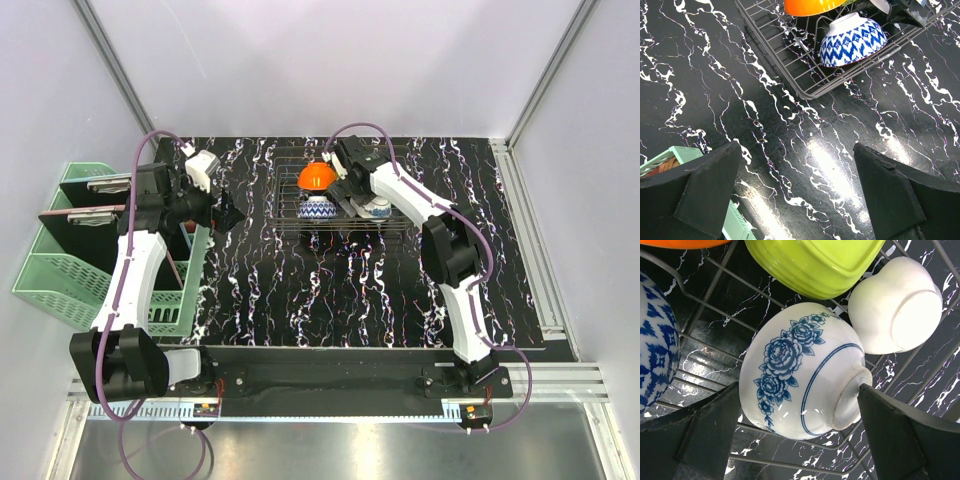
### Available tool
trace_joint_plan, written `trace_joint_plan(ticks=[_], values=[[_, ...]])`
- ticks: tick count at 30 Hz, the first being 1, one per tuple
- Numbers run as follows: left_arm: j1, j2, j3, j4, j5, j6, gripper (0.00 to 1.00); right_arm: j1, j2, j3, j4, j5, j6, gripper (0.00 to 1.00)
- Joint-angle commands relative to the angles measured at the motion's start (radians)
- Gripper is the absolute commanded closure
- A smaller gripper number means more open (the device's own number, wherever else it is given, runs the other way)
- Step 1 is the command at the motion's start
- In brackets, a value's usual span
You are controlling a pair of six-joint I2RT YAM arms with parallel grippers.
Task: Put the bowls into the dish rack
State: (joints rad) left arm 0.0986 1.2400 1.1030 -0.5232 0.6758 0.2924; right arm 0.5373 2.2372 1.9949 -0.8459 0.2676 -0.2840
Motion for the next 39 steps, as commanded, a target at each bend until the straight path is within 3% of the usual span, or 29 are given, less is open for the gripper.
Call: trace_joint_plan(ticks=[1, 7, 12, 17, 22, 39], values=[[0.006, -0.03, 0.014, 0.029, 0.025, 0.011, 0.01, -0.003, -0.011, -0.054, -0.038, -0.132, 0.031, 0.01], [0.004, -0.04, 0.009, 0.023, 0.019, 0.014, 0.01, -0.005, -0.022, -0.065, -0.027, -0.254, 0.045, 0.0], [0.006, -0.043, -0.005, 0.022, 0.016, 0.013, 0.01, -0.007, -0.005, -0.076, -0.015, -0.257, 0.065, 0.0], [0.006, -0.045, -0.005, 0.022, 0.018, 0.013, 0.01, -0.007, 0.033, -0.082, 0.005, -0.133, 0.071, 0.0], [0.006, -0.047, -0.002, 0.022, 0.015, 0.013, 0.01, -0.016, 0.026, -0.082, 0.01, -0.14, 0.075, 0.0], [0.006, -0.017, -0.005, 0.003, 0.051, 0.022, 0.01, -0.086, -0.346, -0.168, 0.002, -0.361, 0.045, 0.0]])
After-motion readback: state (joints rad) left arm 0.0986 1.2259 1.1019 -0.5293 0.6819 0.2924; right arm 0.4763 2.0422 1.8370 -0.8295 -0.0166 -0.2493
